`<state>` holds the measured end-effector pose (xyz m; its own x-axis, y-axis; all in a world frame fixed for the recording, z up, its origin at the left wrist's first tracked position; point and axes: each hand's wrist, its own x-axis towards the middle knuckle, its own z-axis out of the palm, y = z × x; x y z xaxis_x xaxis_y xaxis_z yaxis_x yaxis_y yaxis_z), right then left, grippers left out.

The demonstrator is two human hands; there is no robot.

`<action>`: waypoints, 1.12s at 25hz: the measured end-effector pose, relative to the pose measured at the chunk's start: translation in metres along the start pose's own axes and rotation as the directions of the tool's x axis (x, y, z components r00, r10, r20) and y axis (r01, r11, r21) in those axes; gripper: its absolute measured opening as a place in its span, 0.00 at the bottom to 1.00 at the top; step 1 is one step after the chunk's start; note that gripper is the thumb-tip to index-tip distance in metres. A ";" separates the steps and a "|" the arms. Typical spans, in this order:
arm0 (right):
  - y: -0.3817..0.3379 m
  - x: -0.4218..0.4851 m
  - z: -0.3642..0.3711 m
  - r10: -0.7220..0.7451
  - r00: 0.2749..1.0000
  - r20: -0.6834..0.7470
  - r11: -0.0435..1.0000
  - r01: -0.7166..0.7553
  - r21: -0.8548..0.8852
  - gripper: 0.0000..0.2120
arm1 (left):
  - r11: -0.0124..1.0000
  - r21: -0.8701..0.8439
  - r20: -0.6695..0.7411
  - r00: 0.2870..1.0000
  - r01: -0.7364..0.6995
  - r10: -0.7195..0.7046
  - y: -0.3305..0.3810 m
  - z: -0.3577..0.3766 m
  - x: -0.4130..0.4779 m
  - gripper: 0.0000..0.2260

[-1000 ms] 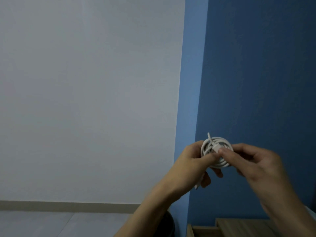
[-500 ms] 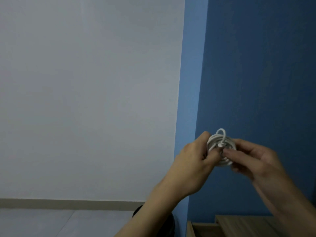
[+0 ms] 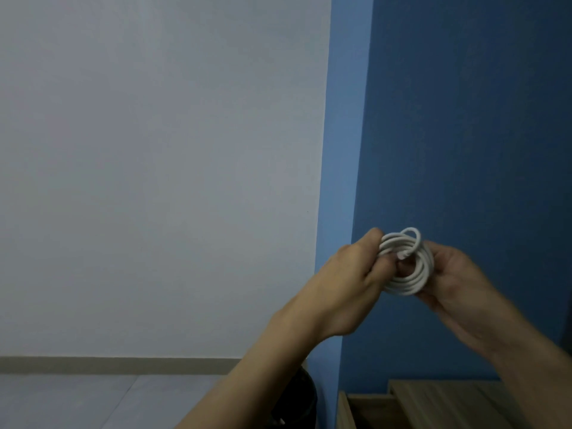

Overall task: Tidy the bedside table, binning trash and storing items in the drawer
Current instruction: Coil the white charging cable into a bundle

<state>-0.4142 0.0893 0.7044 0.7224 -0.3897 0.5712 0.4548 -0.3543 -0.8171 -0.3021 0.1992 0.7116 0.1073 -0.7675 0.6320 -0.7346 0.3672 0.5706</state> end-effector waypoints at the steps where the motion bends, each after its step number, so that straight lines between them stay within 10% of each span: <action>1: 0.000 0.001 0.003 -0.098 0.994 -0.044 0.989 0.092 -0.116 0.18 | 0.997 -0.079 0.021 1.000 0.021 -0.020 0.002 -0.001 0.000 0.12; 10: -0.002 -0.009 -0.006 -0.461 0.886 -0.048 0.513 0.221 -0.829 0.06 | 0.928 -0.331 0.062 0.986 0.170 -0.158 -0.003 -0.011 -0.003 0.17; 17: -0.011 -0.015 -0.005 -0.387 0.905 -0.177 0.815 0.246 -0.525 0.05 | 0.968 -0.217 0.067 0.992 0.123 -0.111 0.000 -0.013 -0.005 0.17; 20: -0.008 -0.020 0.007 -0.221 0.950 -0.222 0.971 0.193 -0.140 0.23 | 0.993 -0.106 -0.001 0.998 0.060 -0.060 -0.002 -0.013 -0.004 0.18; 28: -0.014 -0.021 0.028 -0.017 0.965 -0.262 1.000 0.021 0.014 0.32 | 0.999 0.049 -0.066 0.998 0.006 -0.003 -0.010 -0.014 -0.003 0.15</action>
<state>-0.4217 0.1262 0.7015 0.5529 -0.5929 0.5855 0.4773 -0.3506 -0.8058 -0.2860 0.2053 0.7114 0.1539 -0.7320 0.6636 -0.7656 0.3362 0.5484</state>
